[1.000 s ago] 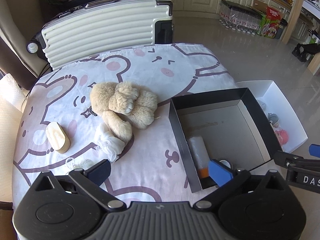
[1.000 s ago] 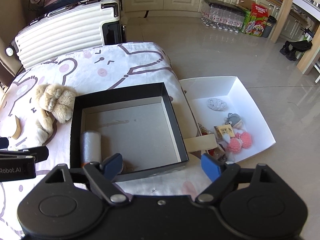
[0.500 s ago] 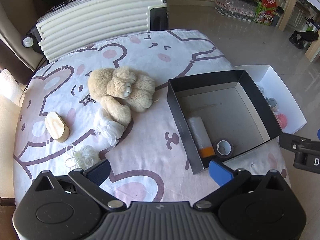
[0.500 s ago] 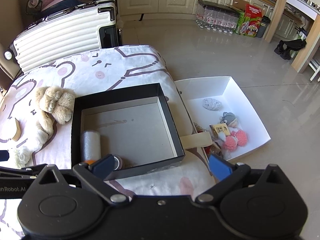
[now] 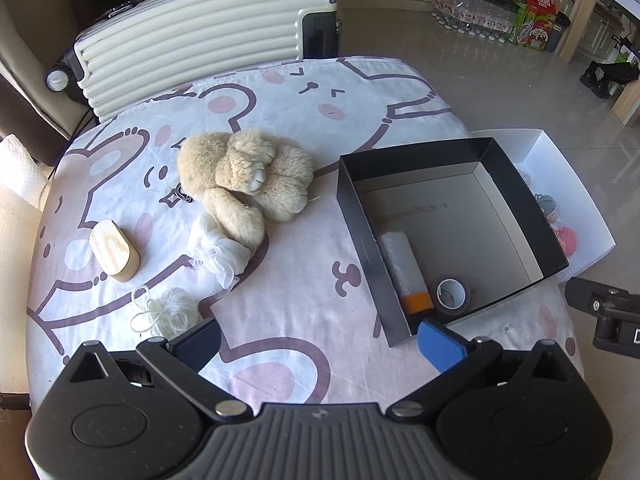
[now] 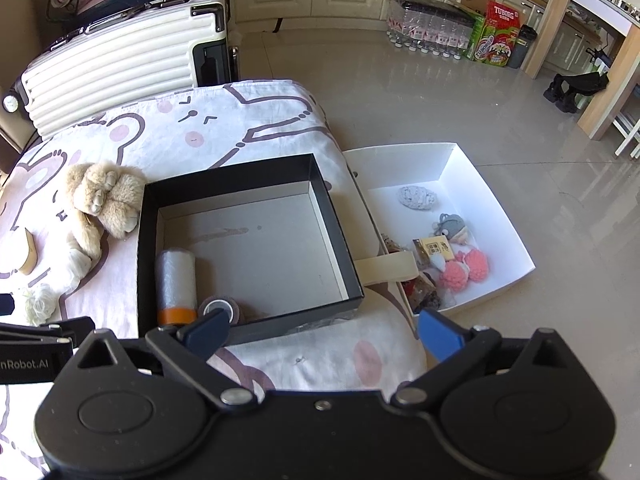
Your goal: Organize objects
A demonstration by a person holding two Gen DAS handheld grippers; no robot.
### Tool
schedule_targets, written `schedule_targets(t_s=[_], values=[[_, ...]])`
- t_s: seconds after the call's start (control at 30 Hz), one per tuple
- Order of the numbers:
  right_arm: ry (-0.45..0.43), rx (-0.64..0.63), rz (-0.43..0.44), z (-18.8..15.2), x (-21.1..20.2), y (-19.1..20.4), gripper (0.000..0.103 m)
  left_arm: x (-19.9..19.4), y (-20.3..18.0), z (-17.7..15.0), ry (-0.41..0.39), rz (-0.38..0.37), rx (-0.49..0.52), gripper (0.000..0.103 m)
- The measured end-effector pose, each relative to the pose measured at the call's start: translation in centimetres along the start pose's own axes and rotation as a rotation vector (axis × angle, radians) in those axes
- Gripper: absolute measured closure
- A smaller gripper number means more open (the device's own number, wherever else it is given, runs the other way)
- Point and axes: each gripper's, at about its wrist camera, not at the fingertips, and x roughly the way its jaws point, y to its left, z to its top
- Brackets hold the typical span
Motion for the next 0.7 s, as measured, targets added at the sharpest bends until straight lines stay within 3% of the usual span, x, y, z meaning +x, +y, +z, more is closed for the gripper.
schedule_targets(t_s=[0.7], values=[[0.021,-0.037,-0.013,0.3,0.6,1.9,0.002,-0.1,3.0,-0.2,-0.006,0.028,-0.057,0.0]])
